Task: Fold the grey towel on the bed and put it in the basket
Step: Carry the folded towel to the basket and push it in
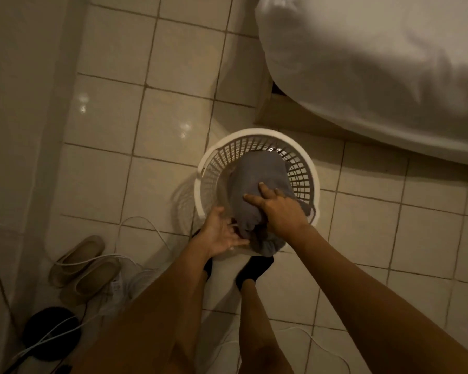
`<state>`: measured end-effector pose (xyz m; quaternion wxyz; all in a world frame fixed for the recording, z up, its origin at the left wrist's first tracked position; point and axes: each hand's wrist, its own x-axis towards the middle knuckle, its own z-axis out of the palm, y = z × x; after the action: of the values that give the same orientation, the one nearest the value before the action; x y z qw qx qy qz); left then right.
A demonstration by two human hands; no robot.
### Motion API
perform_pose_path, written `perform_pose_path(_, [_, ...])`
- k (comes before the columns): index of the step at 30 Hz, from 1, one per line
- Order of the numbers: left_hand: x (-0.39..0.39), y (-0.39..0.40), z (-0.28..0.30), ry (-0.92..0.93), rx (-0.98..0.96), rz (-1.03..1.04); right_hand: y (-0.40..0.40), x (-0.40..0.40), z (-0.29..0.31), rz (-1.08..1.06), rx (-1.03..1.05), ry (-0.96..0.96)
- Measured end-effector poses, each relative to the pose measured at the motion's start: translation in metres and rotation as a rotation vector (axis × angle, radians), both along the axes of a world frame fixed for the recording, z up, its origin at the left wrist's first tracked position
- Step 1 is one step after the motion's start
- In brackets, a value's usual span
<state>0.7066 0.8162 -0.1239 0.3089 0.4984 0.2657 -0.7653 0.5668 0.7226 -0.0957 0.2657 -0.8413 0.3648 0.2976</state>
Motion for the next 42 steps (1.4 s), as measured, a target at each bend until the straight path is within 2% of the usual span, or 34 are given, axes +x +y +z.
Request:
perform_pose_path(2, [-0.007,0.007,-0.008,-0.109,0.018,-0.030,0.018,0.003,-0.021,-0.035,0.020,0.020])
perform_pose_path(3, [-0.010,0.011,-0.012,-0.216,0.008,-0.116,0.028,0.003,-0.031,-0.072,0.028,0.023])
perform_pose_path(6, [-0.014,0.024,-0.028,-0.625,-0.160,-0.541,0.050,0.002,-0.056,-0.210,0.069,0.018])
perform_pose_path(8, [-0.013,0.032,-0.036,-0.739,-0.289,-0.704,0.057,-0.001,-0.070,-0.299,0.099,0.011])
perform_pose_path(13, [-0.016,0.031,-0.046,-0.822,-0.420,-0.890,0.059,-0.010,-0.094,-0.389,0.108,-0.036])
perform_pose_path(23, [-0.019,0.030,-0.087,-0.903,-0.671,-1.431,0.066,-0.018,-0.124,-0.470,0.134,-0.084])
perform_pose_path(26, [-0.022,0.027,-0.100,-0.965,-0.698,-1.565,0.078,-0.026,-0.134,-0.591,0.185,-0.158])
perform_pose_path(30, [-0.025,0.023,-0.115,-1.048,-0.773,-1.719,0.096,-0.035,-0.141,-0.752,0.140,-0.123])
perform_pose_path(35, [-0.030,0.023,-0.132,-1.028,-0.772,-1.750,0.104,-0.039,-0.154,-0.678,0.165,-0.006])
perform_pose_path(42, [-0.023,0.019,-0.153,-1.019,-0.723,-1.765,0.090,-0.031,-0.175,-0.592,0.259,0.035])
